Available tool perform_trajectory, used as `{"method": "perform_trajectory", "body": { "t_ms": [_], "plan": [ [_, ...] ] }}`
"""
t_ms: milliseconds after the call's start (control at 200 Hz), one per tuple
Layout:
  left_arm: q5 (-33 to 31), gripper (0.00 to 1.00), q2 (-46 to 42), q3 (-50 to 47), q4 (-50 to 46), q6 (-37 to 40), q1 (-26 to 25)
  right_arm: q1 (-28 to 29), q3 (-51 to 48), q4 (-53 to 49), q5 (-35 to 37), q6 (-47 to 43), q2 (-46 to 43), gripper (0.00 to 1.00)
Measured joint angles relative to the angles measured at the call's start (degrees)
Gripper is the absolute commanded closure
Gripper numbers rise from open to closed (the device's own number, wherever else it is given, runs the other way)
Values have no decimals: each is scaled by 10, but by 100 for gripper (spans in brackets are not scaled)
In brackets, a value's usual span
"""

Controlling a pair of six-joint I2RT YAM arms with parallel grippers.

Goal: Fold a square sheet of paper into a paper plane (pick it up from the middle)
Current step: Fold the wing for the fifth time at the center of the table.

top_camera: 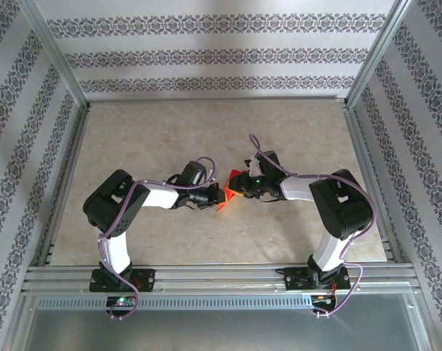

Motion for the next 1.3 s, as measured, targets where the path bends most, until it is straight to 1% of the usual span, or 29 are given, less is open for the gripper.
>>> {"method": "perform_trajectory", "body": {
  "t_ms": [515, 949, 1299],
  "plan": [
    [15, 97, 14, 14, -16, 4, 0, 10, 26, -13, 0, -1, 12, 70],
    [17, 97, 16, 23, -34, 17, 0, 19, 46, -95, 59, -15, 12, 71],
    [19, 97, 17, 25, -37, 20, 0, 19, 47, -113, 77, -17, 12, 71]
  ]
}}
